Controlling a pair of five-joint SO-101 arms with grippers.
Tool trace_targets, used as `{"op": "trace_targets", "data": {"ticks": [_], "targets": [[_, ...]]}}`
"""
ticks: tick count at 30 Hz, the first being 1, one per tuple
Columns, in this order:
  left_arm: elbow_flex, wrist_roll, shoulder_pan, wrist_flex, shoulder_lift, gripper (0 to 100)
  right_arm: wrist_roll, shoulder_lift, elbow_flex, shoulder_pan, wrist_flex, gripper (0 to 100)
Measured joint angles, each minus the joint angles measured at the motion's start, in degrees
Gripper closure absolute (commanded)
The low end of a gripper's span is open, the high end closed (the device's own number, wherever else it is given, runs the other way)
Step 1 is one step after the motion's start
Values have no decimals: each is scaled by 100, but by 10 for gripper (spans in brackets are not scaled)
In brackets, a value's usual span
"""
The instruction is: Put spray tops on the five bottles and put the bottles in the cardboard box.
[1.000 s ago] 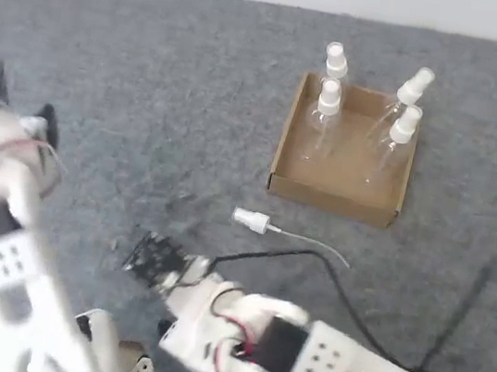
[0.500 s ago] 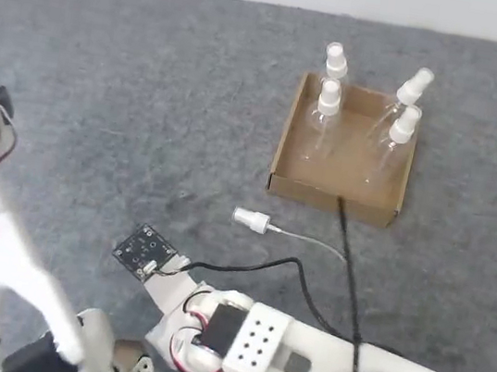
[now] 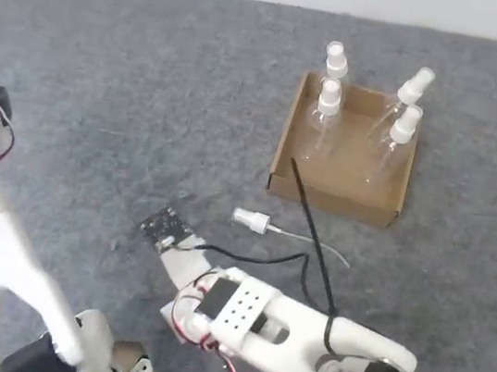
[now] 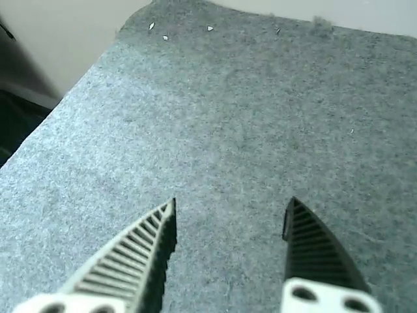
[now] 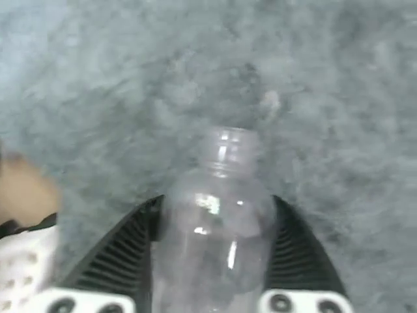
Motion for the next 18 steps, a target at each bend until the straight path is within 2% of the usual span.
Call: {"op": "trace_targets", "data": {"ticks": [4,6,13,18], "targets": [[0,0,0,0,0,754,18,-9,0,264,0,992],[0,0,0,18,0,754,316,-132,9,475,44,992],[0,0,237,721,0,754,3130,-1521,-176,1635,923,991],[0,0,695,1222,0,756,3481,-2426,-1134,2180,2602,992]]}}
